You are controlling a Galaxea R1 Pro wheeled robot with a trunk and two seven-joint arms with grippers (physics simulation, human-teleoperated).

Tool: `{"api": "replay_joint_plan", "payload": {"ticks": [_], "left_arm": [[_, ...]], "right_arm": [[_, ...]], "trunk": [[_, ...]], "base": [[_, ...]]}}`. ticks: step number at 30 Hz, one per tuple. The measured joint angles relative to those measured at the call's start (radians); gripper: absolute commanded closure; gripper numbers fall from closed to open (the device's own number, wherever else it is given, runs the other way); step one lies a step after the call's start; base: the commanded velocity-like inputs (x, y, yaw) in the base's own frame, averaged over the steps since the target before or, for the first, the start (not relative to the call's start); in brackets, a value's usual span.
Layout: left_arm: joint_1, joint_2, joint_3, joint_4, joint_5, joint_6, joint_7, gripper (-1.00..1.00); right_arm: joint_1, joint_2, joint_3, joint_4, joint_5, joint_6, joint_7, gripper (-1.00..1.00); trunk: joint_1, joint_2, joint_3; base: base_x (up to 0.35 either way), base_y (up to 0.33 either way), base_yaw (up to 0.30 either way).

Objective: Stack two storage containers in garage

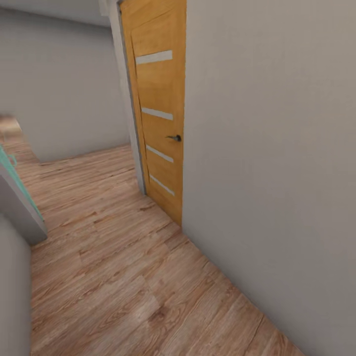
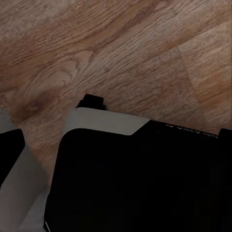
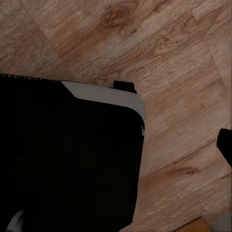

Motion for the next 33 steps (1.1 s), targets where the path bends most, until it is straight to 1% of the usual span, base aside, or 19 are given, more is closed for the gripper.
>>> {"api": "replay_joint_plan", "payload": {"ticks": [11, 23, 33], "left_arm": [[0.000, 0.000, 0.000, 0.000, 0.000, 0.000, 0.000, -1.00], [-0.001, 0.000, 0.000, 0.000, 0.000, 0.000, 0.000, -1.00], [0.000, 0.000, 0.000, 0.000, 0.000, 0.000, 0.000, -1.00]], "right_arm": [[0.000, 0.000, 0.000, 0.000, 0.007, 0.001, 0.000, -1.00], [0.000, -0.001, 0.001, 0.000, 0.001, 0.000, 0.000, -1.00], [0.000, 0.000, 0.002, 0.000, 0.007, 0.000, 0.000, -1.00]], "trunk": [[0.000, 0.000, 0.000], [0.000, 0.000, 0.000], [0.000, 0.000, 0.000]], "base": [[0.303, 0.000, 0.030], [0.301, 0.000, 0.005], [0.300, 0.000, 0.241]]}}
